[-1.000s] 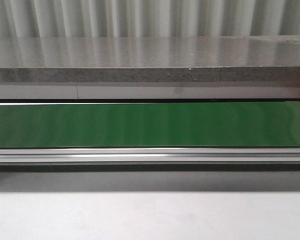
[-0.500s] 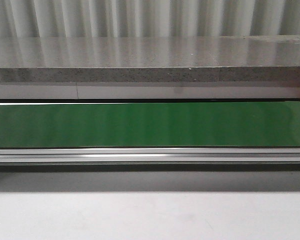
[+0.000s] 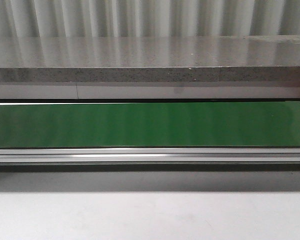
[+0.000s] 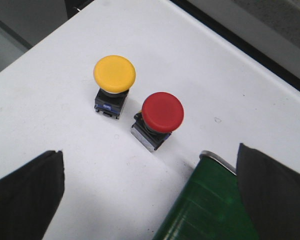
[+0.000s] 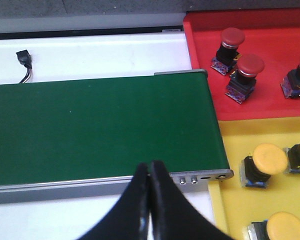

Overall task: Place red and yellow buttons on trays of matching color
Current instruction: 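Lower the left gripper onto the last red button and close on it, then carry the red button over the belt and release it onto the belt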

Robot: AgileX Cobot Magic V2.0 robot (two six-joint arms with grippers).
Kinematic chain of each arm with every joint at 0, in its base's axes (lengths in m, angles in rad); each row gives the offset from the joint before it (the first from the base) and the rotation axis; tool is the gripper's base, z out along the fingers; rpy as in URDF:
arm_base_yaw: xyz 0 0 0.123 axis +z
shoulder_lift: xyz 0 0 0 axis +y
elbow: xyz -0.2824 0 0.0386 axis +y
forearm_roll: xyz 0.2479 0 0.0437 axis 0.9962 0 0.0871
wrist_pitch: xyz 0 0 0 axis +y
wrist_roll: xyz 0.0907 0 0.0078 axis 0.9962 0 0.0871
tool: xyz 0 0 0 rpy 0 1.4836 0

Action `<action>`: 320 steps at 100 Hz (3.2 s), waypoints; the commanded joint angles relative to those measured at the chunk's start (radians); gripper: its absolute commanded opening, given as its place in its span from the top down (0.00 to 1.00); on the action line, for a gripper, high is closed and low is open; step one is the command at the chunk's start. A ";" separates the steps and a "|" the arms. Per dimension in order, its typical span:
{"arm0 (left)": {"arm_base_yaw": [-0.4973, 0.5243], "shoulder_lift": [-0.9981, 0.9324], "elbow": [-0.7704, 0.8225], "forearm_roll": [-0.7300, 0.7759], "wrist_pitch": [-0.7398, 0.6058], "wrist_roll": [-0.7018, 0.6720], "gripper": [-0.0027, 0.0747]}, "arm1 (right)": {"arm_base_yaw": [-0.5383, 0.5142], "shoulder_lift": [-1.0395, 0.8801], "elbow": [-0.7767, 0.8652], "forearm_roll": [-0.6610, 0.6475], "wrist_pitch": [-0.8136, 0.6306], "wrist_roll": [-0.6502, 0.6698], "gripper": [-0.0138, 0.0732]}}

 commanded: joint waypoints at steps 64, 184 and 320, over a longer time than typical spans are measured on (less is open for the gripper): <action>0.008 0.244 -0.188 -0.071 -0.143 -0.008 0.12 | 0.001 -0.002 -0.025 -0.004 -0.062 -0.007 0.92; -0.009 0.281 -0.225 -0.097 -0.127 0.002 0.99 | 0.001 -0.002 -0.025 -0.004 -0.062 -0.007 0.92; -0.334 -0.228 0.061 -0.192 0.006 0.239 0.99 | 0.001 -0.002 -0.025 -0.004 -0.062 -0.007 0.92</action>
